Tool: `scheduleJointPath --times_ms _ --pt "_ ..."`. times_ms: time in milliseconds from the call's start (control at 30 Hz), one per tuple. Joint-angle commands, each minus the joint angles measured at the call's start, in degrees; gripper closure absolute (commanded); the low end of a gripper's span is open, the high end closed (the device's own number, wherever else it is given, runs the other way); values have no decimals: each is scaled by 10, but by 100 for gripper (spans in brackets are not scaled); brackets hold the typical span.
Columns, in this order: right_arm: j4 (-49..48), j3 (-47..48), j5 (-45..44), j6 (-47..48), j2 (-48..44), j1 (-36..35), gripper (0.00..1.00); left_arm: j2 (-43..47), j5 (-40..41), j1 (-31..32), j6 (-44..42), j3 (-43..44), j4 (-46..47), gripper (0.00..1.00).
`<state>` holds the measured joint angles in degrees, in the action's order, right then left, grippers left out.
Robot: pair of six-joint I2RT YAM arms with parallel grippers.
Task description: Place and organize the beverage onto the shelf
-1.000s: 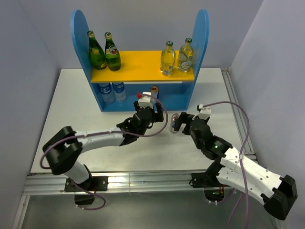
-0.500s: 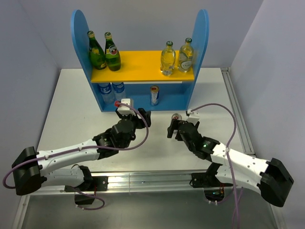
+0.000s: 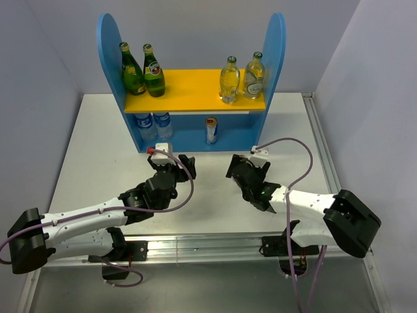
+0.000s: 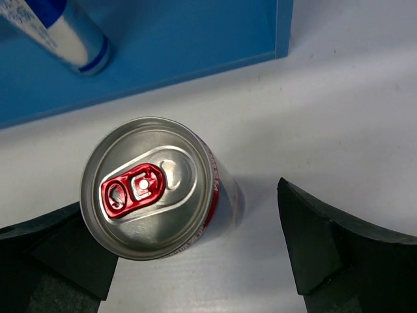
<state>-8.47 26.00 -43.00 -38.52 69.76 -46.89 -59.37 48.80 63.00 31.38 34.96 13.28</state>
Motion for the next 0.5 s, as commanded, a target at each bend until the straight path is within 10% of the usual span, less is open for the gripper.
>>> scheduleJointPath --times_ms 0,267,467 --pt "-104 -15 -76 -12 18 0 4 13 14 4 10 -2 12 20" --pt "-153 -24 -87 1 51 0 24 8 14 4 8 -16 36 20" --pt "-131 5 -81 -16 89 0 64 -4 10 4 11 -16 39 20"
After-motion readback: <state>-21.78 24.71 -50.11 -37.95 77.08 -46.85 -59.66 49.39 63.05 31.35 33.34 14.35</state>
